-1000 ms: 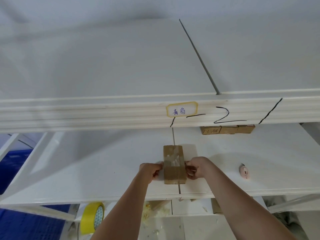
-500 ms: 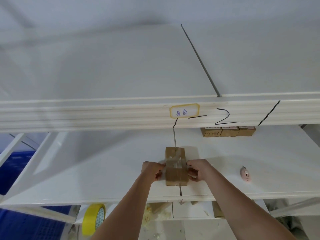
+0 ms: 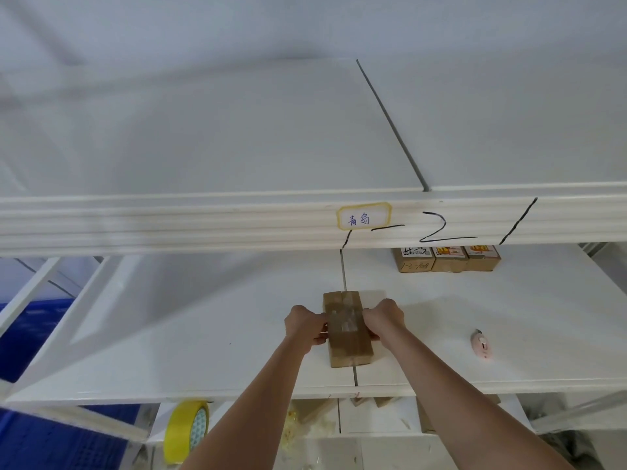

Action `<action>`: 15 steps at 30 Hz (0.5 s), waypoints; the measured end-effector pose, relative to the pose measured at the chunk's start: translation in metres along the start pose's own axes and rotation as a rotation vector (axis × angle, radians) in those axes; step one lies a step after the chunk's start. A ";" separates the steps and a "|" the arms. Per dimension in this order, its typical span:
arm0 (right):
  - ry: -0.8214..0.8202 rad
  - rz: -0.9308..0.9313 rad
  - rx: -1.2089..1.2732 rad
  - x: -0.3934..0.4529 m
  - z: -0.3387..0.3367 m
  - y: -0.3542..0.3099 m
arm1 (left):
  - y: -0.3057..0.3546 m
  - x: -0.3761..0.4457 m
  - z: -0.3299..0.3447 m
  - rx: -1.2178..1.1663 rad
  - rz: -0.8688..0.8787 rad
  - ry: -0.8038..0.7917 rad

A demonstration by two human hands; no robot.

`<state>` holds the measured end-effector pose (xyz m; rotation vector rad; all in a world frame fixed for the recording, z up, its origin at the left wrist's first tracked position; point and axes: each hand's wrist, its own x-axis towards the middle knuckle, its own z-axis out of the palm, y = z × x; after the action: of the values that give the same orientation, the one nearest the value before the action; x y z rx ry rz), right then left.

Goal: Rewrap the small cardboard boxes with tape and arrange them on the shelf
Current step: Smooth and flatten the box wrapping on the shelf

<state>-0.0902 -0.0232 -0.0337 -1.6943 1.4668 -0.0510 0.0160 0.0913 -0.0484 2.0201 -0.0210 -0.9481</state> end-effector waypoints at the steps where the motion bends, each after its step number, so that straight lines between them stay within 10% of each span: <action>1: -0.017 -0.018 -0.045 0.000 0.001 -0.001 | 0.001 -0.001 0.002 0.037 0.016 0.007; 15: -0.161 -0.011 -0.165 0.004 0.001 -0.009 | 0.014 -0.016 0.018 0.358 0.110 -0.001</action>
<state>-0.0816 -0.0263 -0.0304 -1.7937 1.3730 0.2011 -0.0023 0.0757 -0.0342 2.3172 -0.3198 -0.9243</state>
